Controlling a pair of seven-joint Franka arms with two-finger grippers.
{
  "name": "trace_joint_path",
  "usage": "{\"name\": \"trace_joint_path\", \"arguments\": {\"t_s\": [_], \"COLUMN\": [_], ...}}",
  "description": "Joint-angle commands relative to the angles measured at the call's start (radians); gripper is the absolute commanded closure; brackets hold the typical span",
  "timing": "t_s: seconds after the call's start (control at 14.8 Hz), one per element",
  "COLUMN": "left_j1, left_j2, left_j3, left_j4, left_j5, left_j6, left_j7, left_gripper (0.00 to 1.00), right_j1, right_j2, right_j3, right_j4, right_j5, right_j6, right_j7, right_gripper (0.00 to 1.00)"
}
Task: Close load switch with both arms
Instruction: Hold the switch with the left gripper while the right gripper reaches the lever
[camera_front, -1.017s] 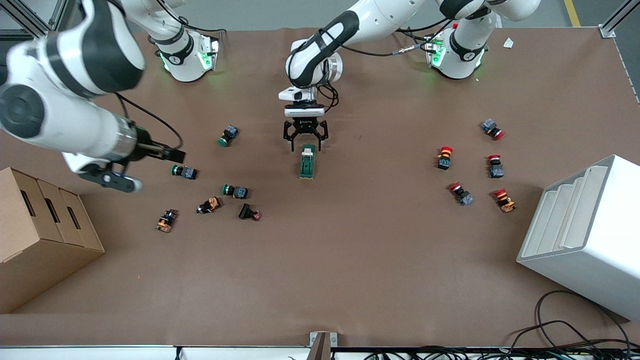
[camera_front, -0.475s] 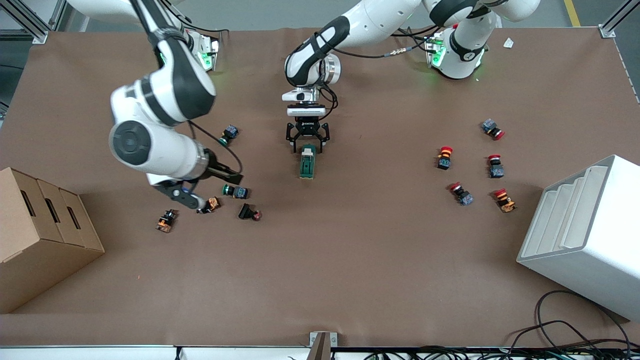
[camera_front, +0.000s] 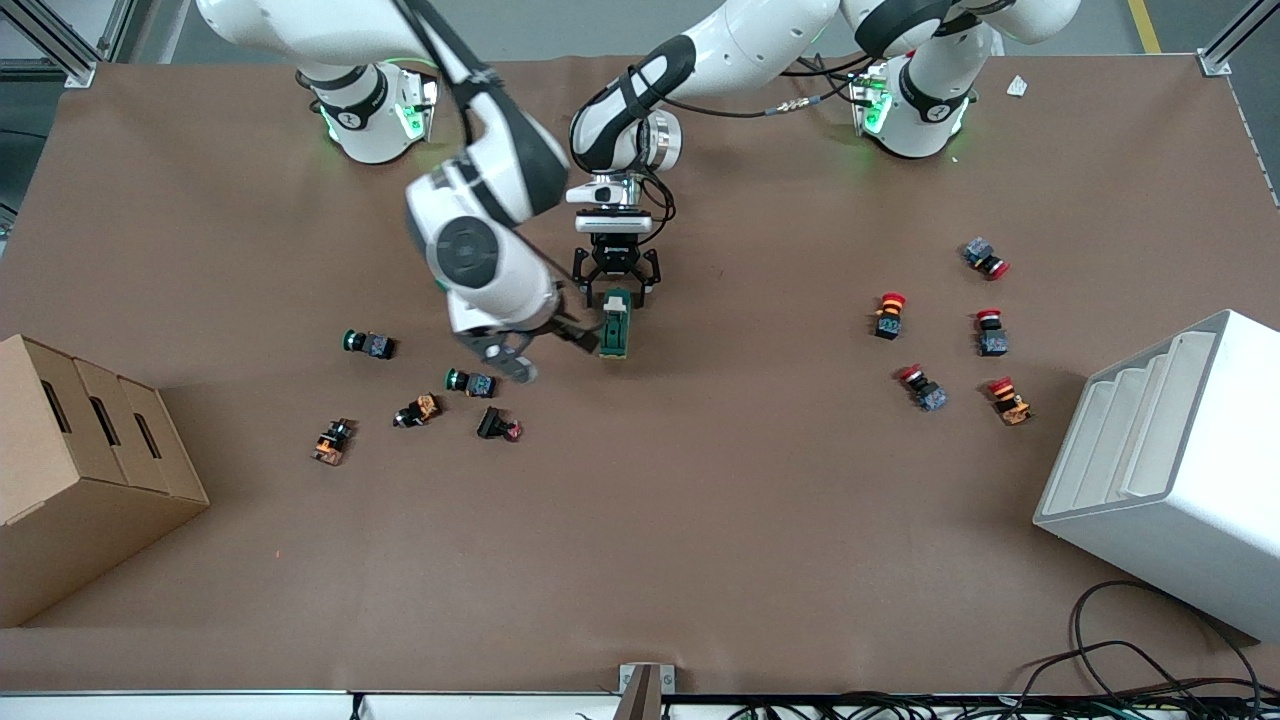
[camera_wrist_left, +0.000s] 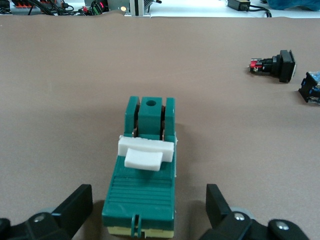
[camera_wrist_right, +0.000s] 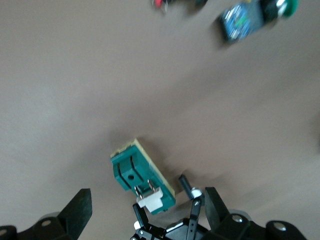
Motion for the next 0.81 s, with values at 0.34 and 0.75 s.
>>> {"name": "trace_joint_path", "arguments": {"t_s": [0.34, 0.75], "left_j1": [-0.051, -0.050], "left_j2": [0.099, 0.100], "left_j3": [0.031, 0.037], "left_j4": [0.074, 0.079], "left_j5": [0.037, 0.036], "left_j6": [-0.074, -0.074], "left_j7": [-0.009, 0.004], "left_gripper": [0.01, 0.01], "right_j1": [0.143, 0.192], "right_j2": [0.026, 0.065], "right_j3": [-0.008, -0.009], "right_j4": [-0.194, -0.220], "right_j5": [0.088, 0.194], "right_j6": [0.317, 0.455], "right_j7": [0.038, 0.039], "right_gripper": [0.00, 0.00]}}
